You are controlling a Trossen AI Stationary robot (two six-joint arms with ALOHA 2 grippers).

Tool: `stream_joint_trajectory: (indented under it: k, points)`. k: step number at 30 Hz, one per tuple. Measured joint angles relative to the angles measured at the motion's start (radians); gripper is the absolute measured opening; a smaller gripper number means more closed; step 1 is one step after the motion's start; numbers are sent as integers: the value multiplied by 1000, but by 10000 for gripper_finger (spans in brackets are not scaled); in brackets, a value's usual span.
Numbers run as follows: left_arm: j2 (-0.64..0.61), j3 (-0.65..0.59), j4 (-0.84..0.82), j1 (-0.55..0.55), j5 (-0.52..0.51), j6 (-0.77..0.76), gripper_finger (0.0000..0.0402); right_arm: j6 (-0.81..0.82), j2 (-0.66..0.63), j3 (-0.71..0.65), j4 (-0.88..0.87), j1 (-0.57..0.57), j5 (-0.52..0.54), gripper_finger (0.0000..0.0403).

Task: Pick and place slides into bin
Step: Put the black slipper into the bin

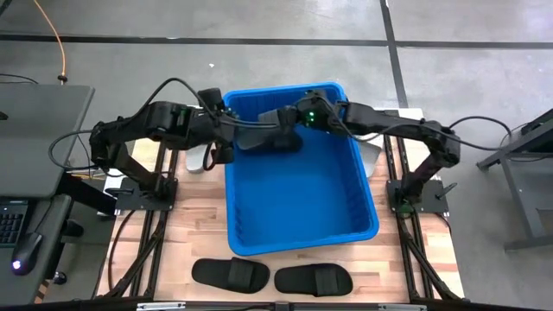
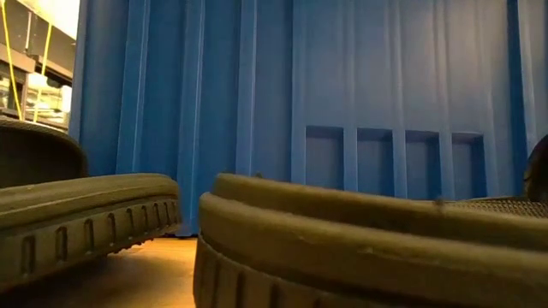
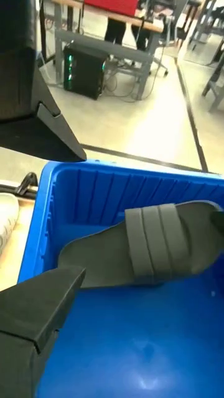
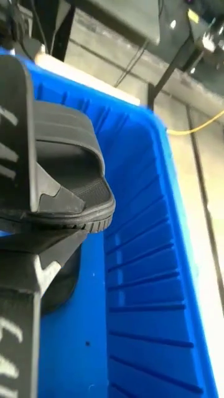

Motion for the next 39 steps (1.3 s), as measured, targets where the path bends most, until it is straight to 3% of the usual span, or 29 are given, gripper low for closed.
stream_joint_trajectory:
  k: [18, 31, 39]
  points:
    - [0, 0, 35, -4, 27, 58, 275, 92, 178, 0, 54, -128, -121, 0]
    - [0, 0, 37, -4, 70, 69, 275, 114, 248, -1, -63, -138, -127, 1]
    - [1, 0, 50, -4, 81, 69, 275, 41, 249, -1, -73, -154, -168, 64]
